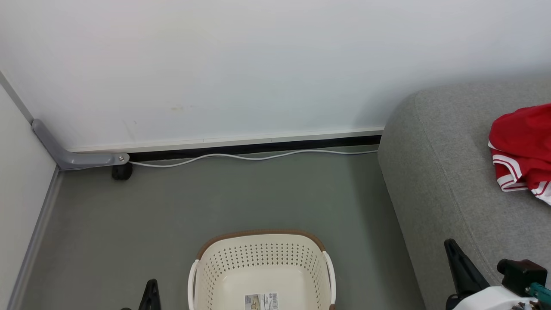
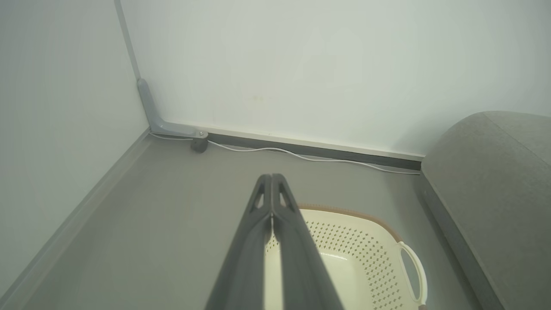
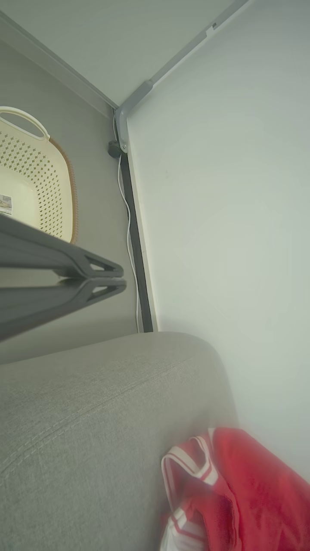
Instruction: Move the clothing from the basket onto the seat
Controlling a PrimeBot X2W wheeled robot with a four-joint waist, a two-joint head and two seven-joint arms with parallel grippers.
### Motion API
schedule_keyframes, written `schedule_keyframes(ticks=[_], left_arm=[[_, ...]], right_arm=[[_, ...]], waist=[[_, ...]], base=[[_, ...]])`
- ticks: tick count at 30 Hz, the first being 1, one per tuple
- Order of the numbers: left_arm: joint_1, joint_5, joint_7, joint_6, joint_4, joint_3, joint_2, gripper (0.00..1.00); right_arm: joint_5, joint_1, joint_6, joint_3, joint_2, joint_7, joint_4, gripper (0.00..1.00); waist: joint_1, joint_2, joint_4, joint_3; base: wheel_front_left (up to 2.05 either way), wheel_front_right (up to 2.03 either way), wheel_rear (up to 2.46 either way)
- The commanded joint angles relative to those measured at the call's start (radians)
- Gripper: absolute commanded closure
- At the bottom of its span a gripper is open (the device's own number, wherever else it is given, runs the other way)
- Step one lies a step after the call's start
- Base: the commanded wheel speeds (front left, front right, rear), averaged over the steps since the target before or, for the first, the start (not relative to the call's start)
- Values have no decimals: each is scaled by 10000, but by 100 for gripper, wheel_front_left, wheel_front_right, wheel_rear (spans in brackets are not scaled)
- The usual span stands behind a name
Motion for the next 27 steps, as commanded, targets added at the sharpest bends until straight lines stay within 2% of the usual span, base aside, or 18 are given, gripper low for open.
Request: schedule_keyframes(ticks=[1, 5, 27], left_arm=[[-246, -242, 48, -101, -235, 94, 63, 100], [-345, -705, 148, -212, -207, 148, 85, 100], [-852, -3219, 714, -832, -97, 470, 177, 100]], right_arm=[[234, -300, 1, -141, -118, 82, -286, 100], [615, -324, 1, -240, -60, 197, -315, 100], [2702, -420, 4, -793, 268, 837, -525, 100]], waist=[[15, -1, 6, 1], [-2, -1, 20, 26], [-3, -1, 101, 58]], base=[[0, 0, 0], [0, 0, 0], [0, 0, 0]])
